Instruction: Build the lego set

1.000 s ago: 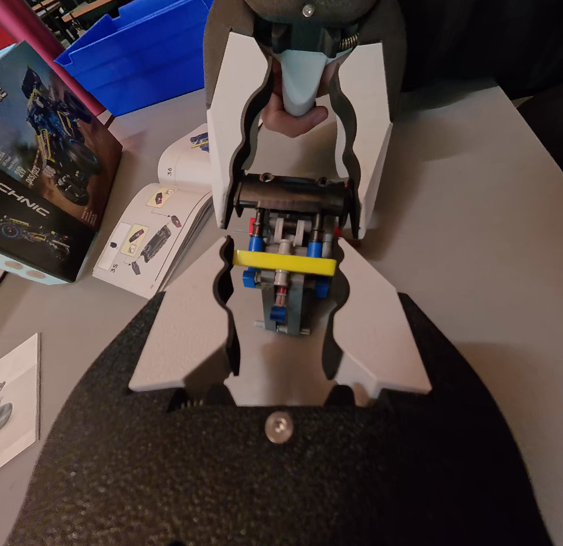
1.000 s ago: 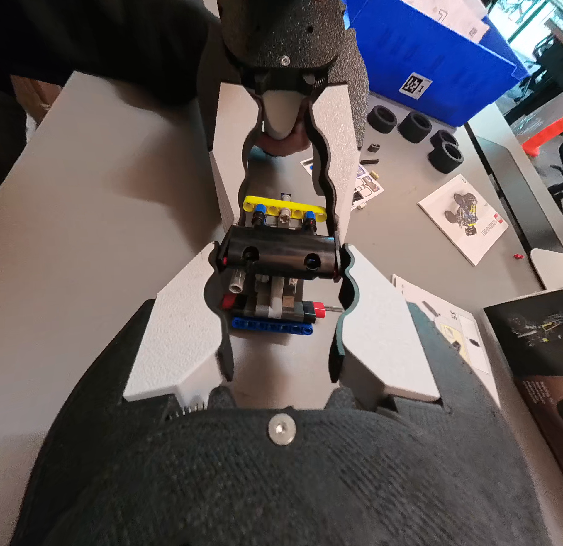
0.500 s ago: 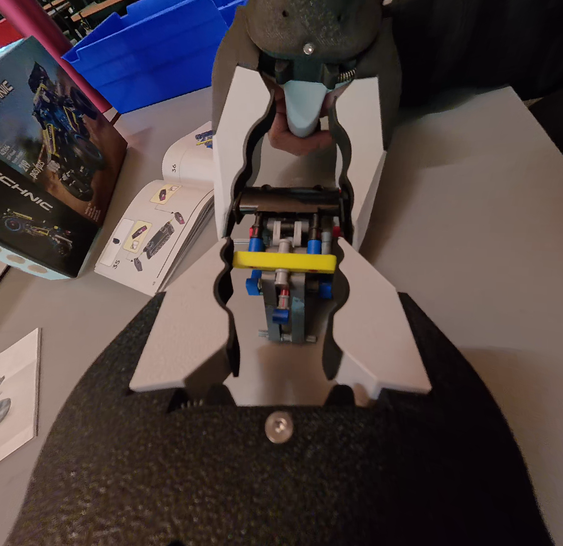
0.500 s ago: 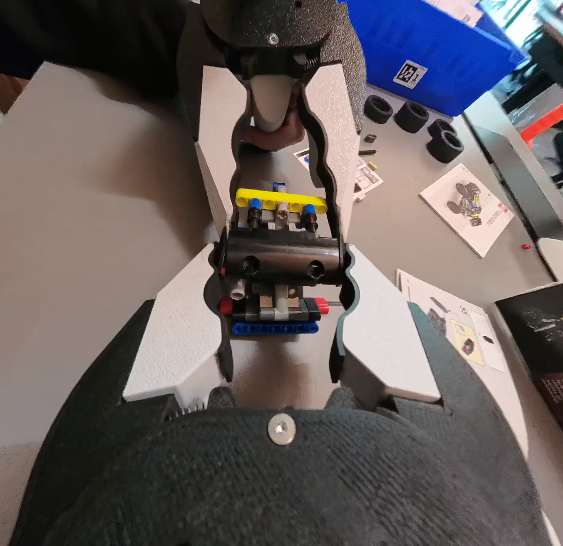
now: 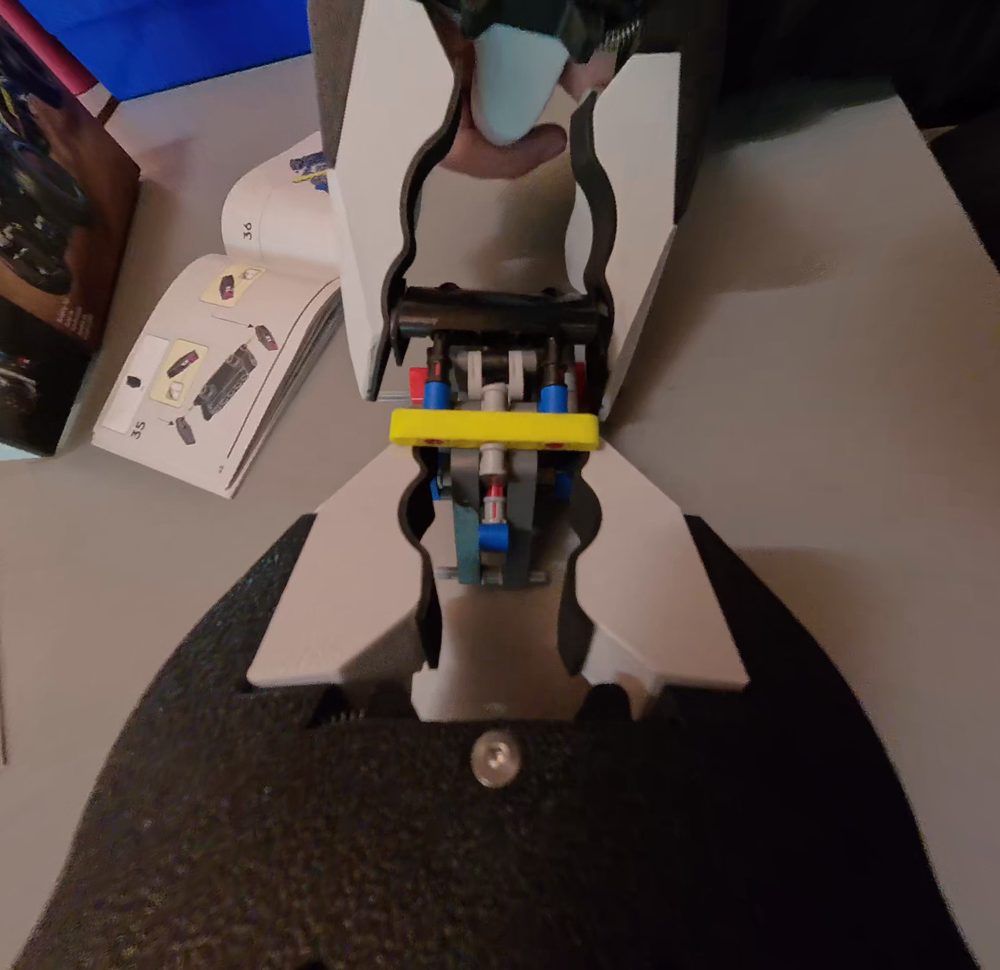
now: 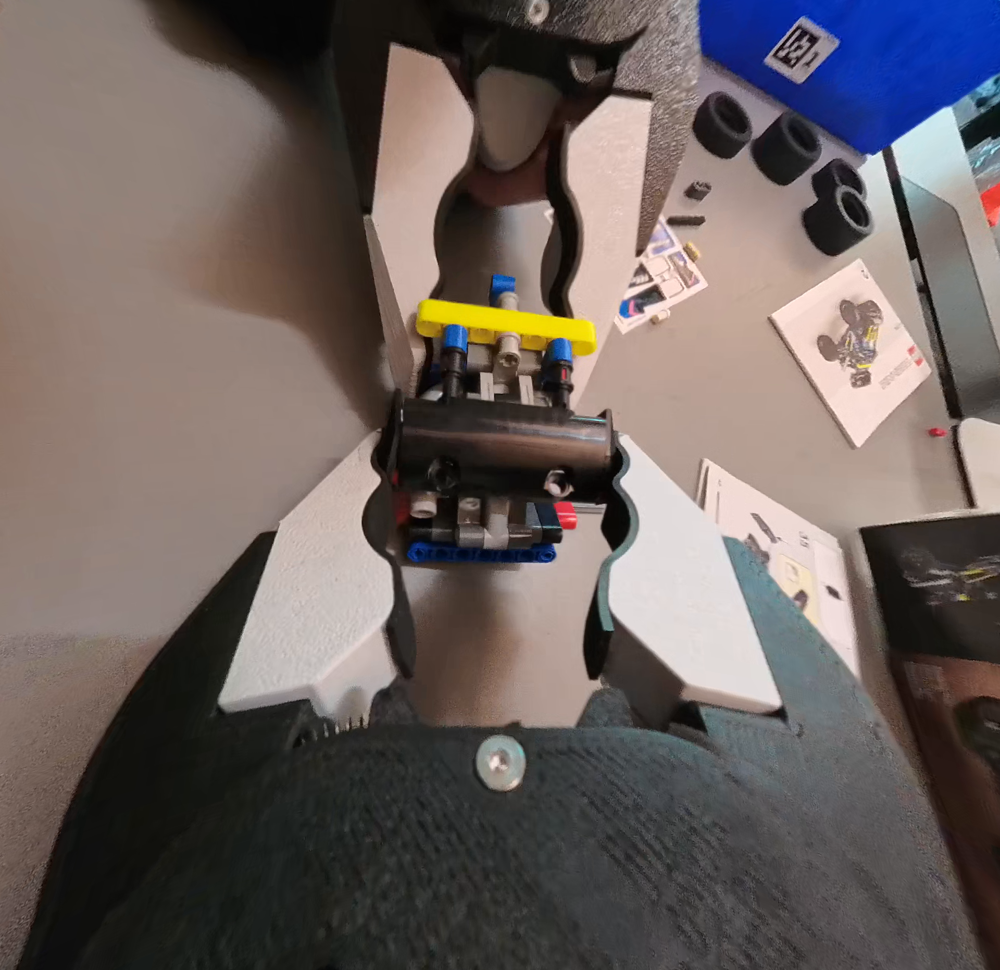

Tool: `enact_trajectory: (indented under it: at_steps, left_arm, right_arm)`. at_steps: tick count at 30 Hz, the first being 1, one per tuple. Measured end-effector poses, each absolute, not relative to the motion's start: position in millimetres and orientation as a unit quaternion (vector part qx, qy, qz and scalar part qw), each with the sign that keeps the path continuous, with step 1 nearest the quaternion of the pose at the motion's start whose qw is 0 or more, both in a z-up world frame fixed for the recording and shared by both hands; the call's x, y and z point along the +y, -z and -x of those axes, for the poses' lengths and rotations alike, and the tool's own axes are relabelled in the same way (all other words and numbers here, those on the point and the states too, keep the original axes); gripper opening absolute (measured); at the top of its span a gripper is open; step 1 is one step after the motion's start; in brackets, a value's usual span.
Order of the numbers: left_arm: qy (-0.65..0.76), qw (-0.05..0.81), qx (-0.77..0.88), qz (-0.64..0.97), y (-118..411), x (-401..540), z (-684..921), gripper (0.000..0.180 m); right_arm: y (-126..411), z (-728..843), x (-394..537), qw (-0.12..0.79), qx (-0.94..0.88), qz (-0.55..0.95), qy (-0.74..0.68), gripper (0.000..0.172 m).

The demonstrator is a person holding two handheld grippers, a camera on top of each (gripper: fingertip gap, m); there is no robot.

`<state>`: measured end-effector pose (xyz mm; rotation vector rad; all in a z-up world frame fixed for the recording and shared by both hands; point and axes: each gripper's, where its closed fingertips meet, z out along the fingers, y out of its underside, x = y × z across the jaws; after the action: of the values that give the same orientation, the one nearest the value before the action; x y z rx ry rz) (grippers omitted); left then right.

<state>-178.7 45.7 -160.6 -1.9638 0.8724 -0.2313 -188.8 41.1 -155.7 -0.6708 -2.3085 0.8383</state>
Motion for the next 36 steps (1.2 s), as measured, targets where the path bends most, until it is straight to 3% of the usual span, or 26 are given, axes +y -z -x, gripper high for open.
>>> enact_trajectory:
  at_steps: [16,18,36]
  left_arm:
    - [0.065,0.497,0.378,0.779,145,36,199,0.035]
    - [0.088,0.485,0.380,0.783,147,31,198,0.022]
    - [0.042,0.460,0.350,0.815,151,39,196,0.021]
  right_arm:
    - [153,191,45,0.273,-0.875,0.247,-0.316,0.077]
    - [153,191,45,0.273,-0.879,0.244,-0.306,0.077]
    - [164,192,47,0.255,-0.905,0.242,-0.239,0.075]
